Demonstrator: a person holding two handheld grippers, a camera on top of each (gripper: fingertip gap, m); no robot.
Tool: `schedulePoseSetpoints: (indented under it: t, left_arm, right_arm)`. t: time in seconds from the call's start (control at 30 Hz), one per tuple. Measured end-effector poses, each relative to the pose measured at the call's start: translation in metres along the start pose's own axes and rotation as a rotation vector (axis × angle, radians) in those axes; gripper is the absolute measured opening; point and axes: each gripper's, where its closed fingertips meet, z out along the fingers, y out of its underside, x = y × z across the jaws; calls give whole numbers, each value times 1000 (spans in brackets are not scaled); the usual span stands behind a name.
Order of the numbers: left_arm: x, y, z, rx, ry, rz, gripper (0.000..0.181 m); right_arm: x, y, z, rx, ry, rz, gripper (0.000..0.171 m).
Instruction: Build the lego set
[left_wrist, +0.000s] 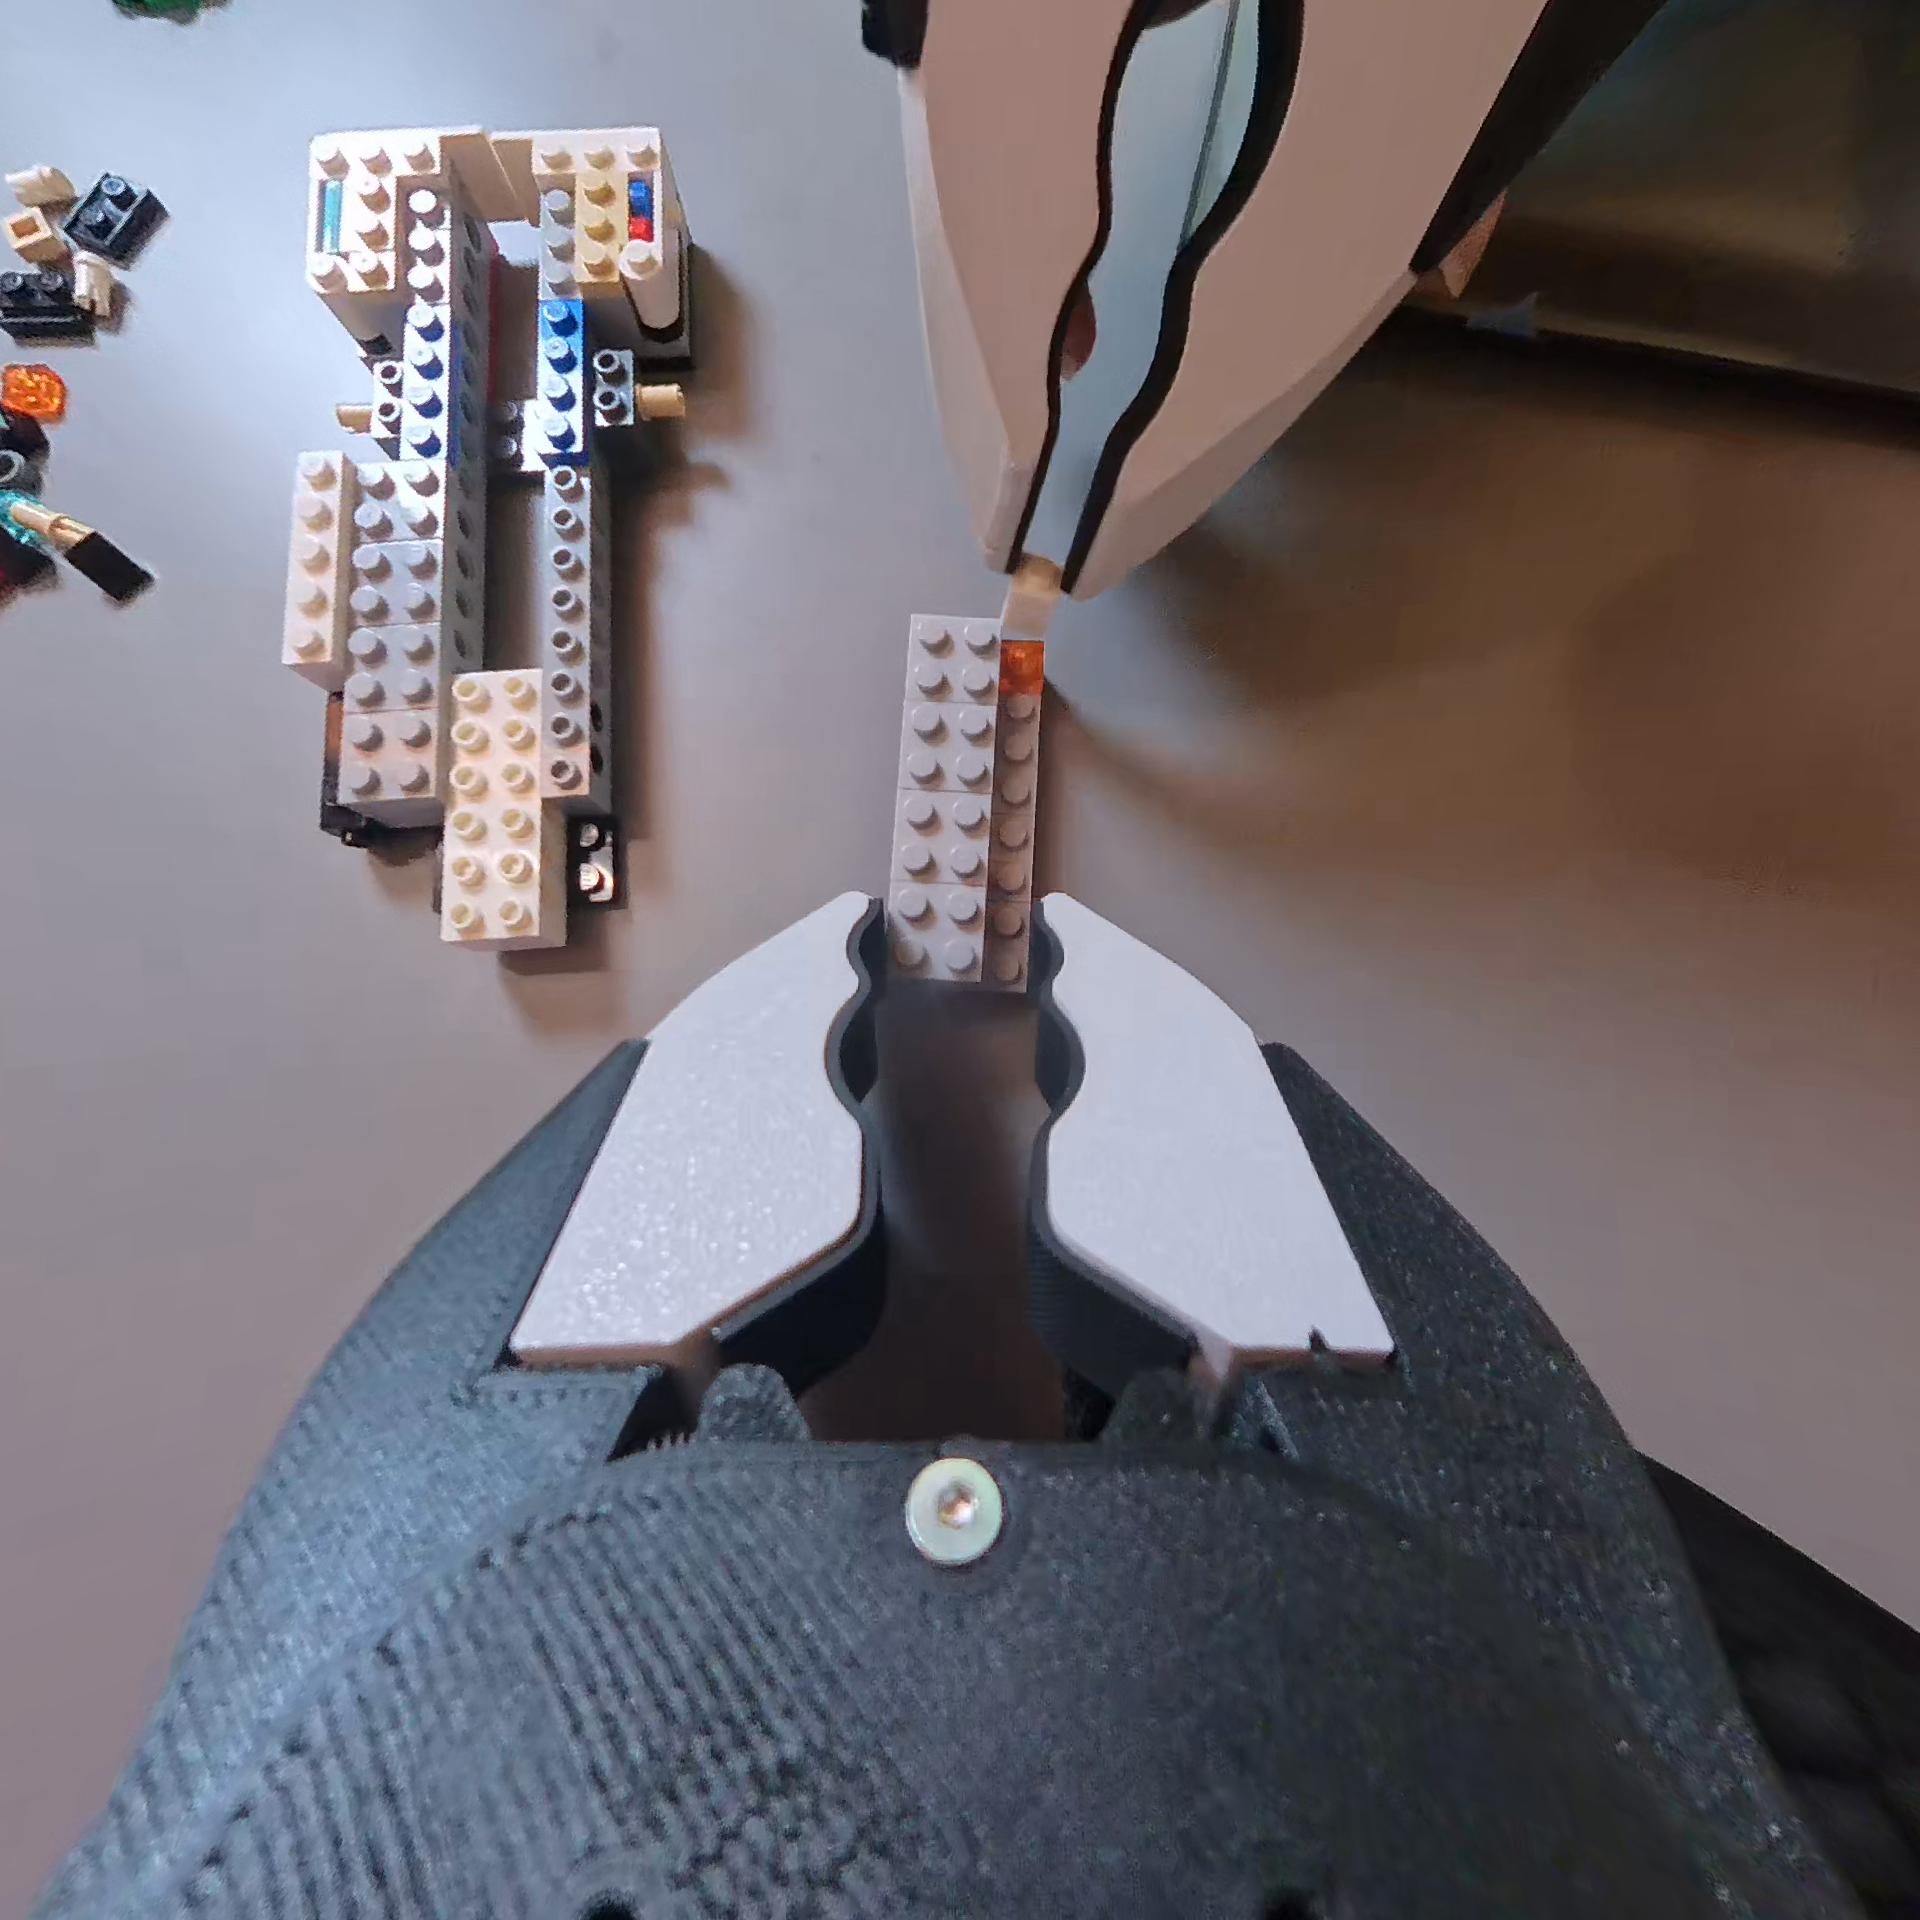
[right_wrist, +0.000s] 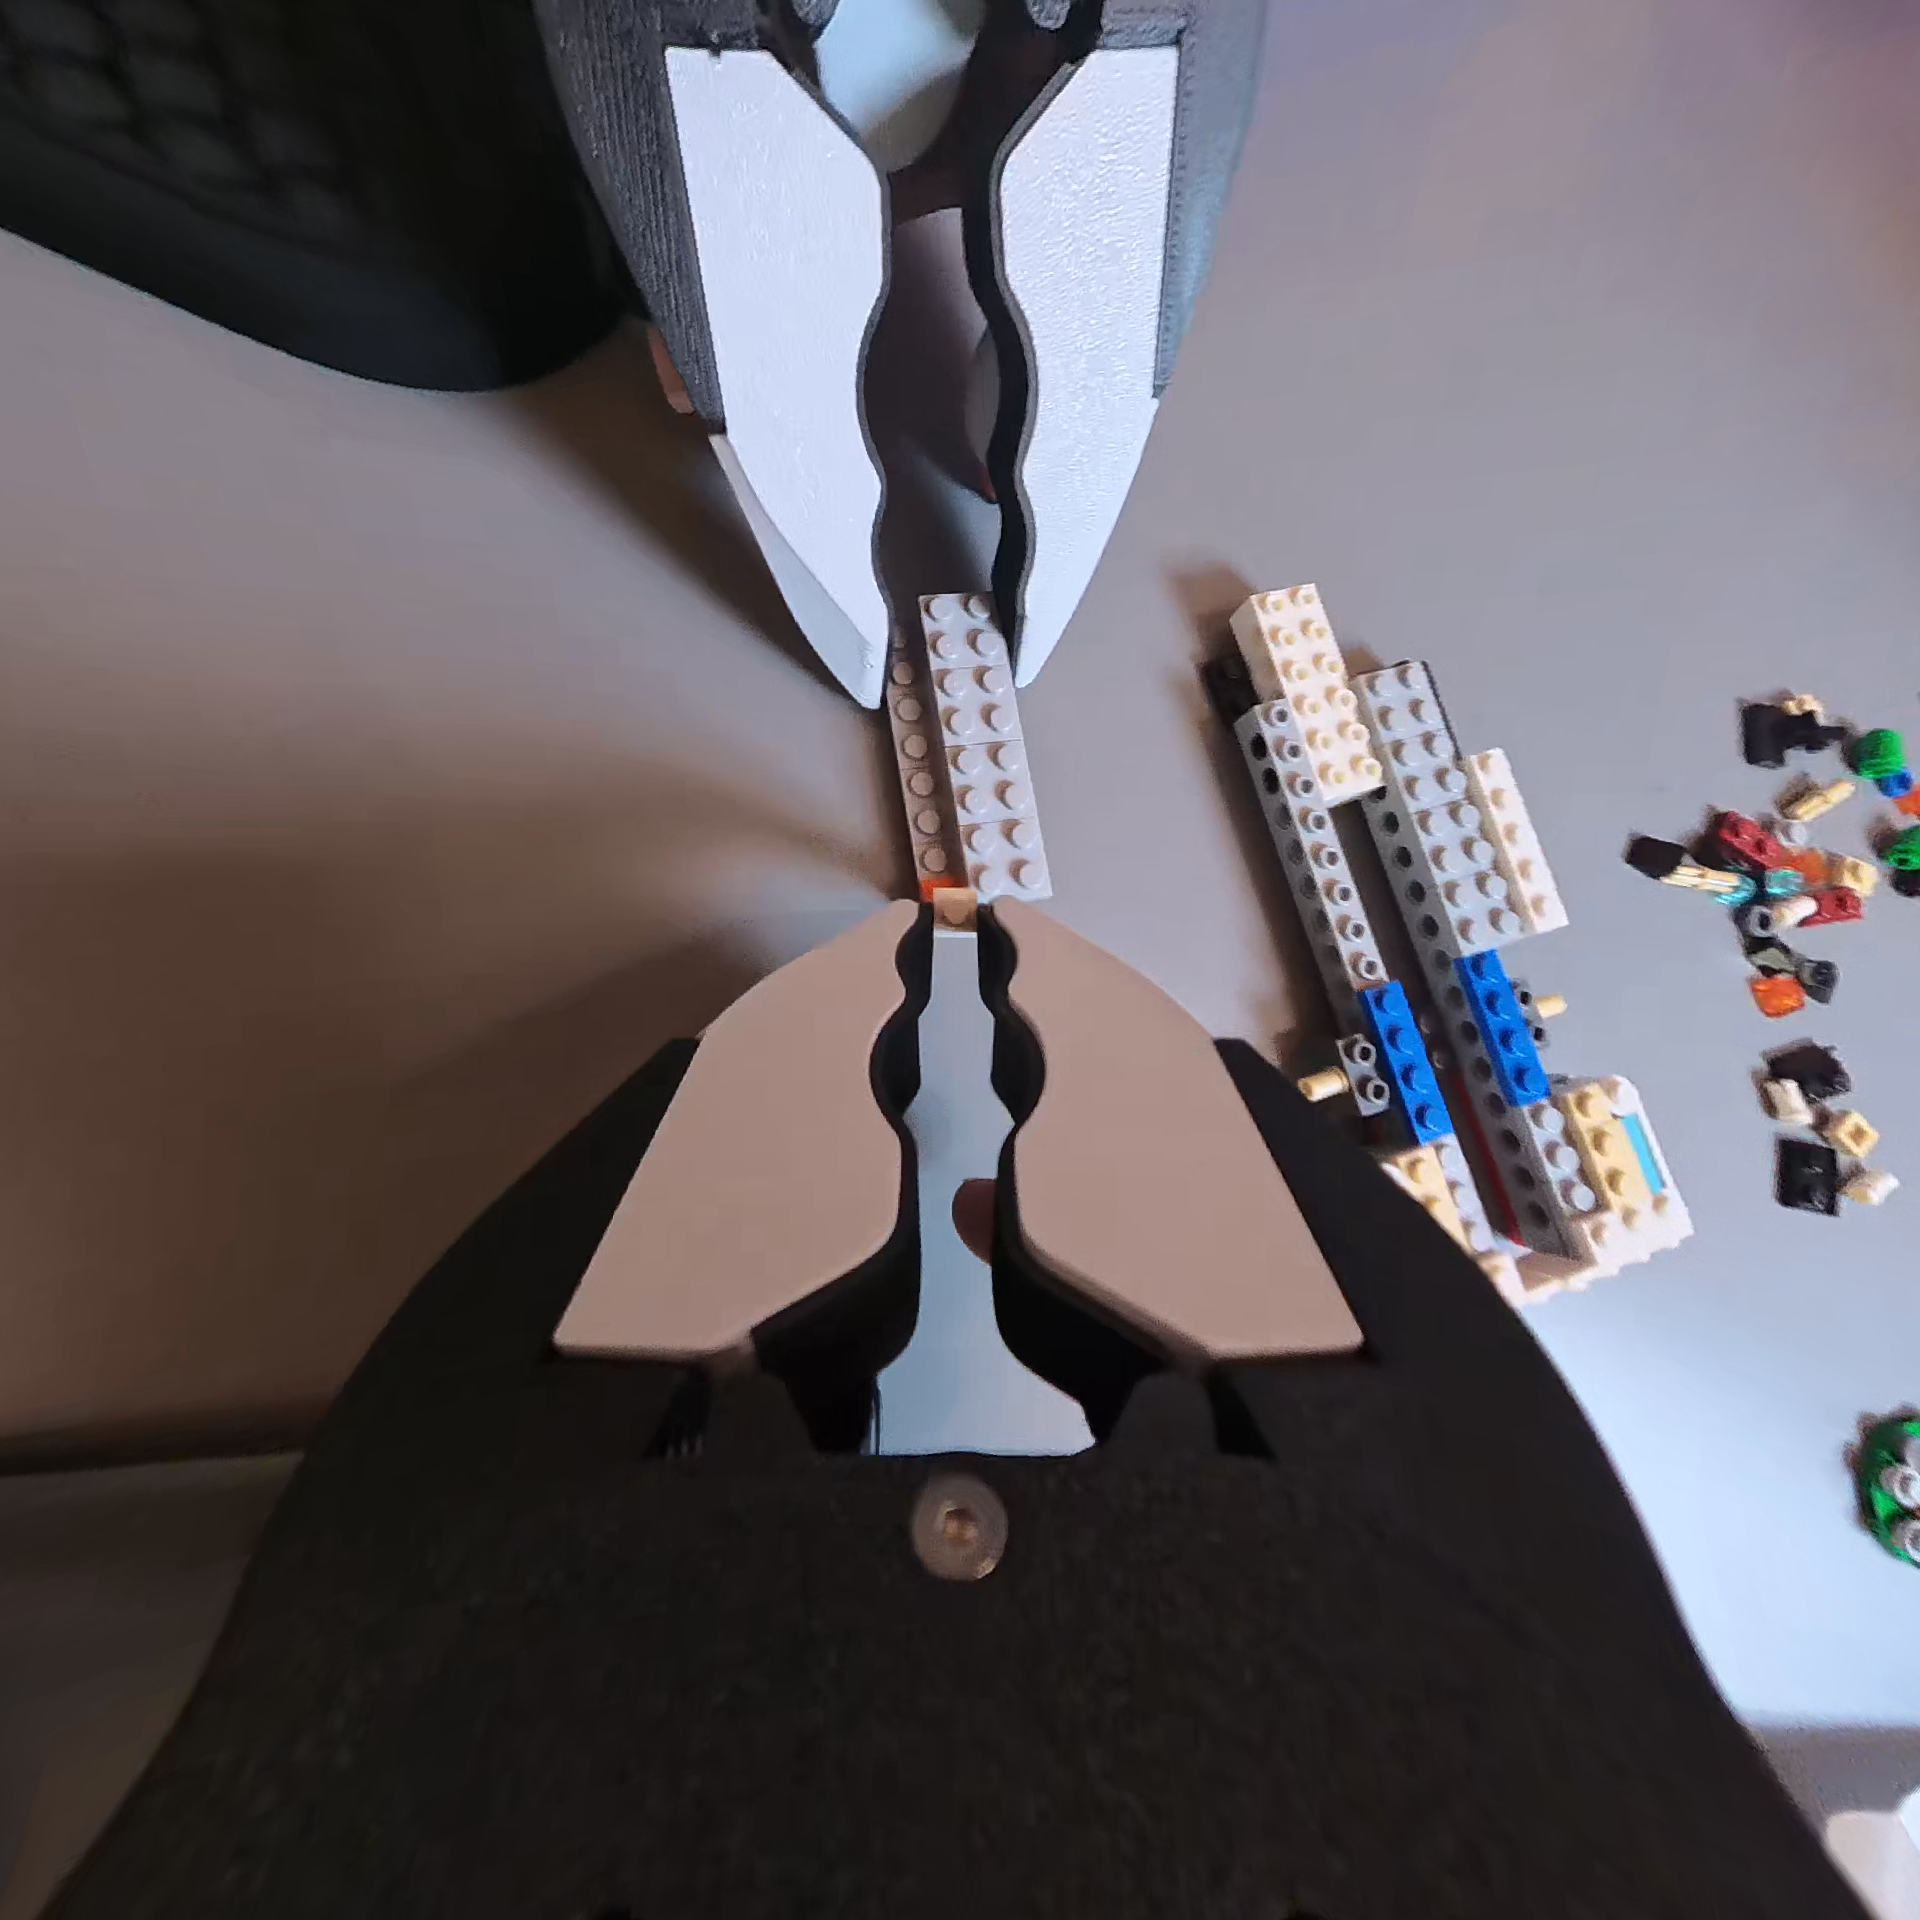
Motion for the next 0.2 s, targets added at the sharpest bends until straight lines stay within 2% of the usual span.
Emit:
schedulePoseSetpoints:
  t: [0.03, 0.2]
  left_arm:
    - [0, 0, 0, 1, 0, 1, 27]
    - [-1, 0, 0, 6, -6, 14, 27]
  right_arm:
    - [-1, 0, 2, -1, -7, -2, 8]
    - [-2, -2, 4, 13, -9, -9, 8]
